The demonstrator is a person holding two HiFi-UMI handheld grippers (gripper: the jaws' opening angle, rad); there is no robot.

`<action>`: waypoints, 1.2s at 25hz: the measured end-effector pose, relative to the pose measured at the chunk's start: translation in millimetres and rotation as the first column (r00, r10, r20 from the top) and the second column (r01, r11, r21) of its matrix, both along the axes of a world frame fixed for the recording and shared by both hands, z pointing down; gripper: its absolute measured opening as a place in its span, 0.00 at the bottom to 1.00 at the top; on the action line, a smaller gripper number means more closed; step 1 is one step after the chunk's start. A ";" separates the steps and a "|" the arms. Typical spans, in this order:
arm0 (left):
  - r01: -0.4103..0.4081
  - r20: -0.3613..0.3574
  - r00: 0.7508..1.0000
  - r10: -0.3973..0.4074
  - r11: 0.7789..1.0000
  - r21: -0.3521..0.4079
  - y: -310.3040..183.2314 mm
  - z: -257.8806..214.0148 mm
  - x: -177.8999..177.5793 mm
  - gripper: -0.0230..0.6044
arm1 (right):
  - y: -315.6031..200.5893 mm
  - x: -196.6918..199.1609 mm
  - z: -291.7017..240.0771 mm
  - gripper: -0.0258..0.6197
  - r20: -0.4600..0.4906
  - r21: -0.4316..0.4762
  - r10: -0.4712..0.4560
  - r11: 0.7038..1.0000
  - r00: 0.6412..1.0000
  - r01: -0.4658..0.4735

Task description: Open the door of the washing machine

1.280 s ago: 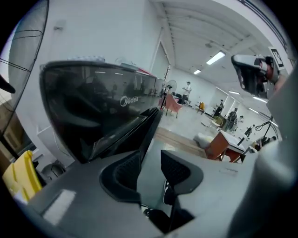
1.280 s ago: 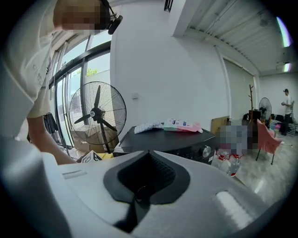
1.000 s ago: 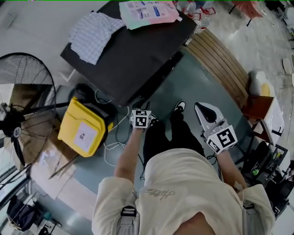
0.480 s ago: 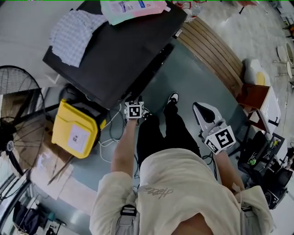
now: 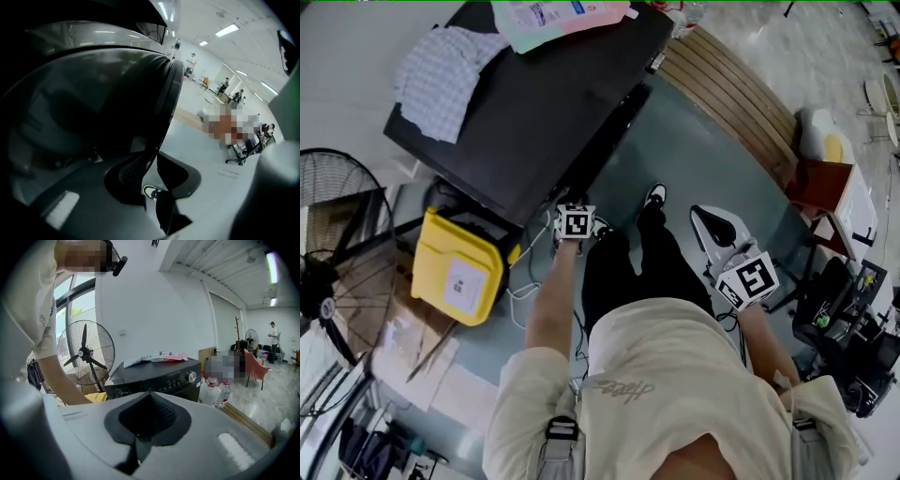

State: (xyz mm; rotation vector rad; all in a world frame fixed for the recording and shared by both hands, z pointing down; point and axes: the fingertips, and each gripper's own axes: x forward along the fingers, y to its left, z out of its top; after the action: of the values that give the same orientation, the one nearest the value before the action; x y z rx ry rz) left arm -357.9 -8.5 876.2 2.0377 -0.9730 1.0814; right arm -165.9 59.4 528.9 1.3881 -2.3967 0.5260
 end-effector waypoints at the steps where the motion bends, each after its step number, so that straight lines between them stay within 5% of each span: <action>1: -0.003 0.001 1.000 0.003 1.000 0.000 0.7 -0.5 0.3 0.17 | 0.2 0.4 -0.1 0.04 0.000 0.000 0.002 1.000 1.000 -0.002; 10: -0.054 -0.028 0.998 0.053 0.998 -0.037 28.3 3.6 25.8 0.17 | -0.6 3.8 -4.7 0.04 -0.006 0.023 0.012 1.000 1.000 -0.012; 16: 0.017 -0.114 0.993 -0.034 0.989 -0.150 60.3 11.4 56.9 0.20 | 3.0 10.4 -10.0 0.04 -0.016 0.035 0.035 0.999 0.999 -0.034; 20: -0.070 -0.109 0.993 0.052 0.982 -0.173 83.7 8.9 75.7 0.22 | 10.8 12.7 -8.2 0.04 -0.016 0.028 0.054 0.998 0.998 -0.053; 24: -0.174 -0.173 0.972 0.156 0.980 -0.095 80.3 -20.2 95.9 0.12 | 19.8 14.3 -4.3 0.04 -0.017 0.028 0.078 0.997 0.997 -0.077; 30: -0.184 -0.160 0.972 0.173 0.981 -0.058 58.9 -43.1 88.3 0.06 | 28.9 22.1 0.8 0.04 0.011 0.027 0.114 0.993 0.993 -0.114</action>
State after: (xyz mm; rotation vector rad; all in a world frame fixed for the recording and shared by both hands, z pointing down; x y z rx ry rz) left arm -269.6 50.4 833.1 2.1453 -0.6734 1.0167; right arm -143.8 88.3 529.7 1.5446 -2.3510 0.5303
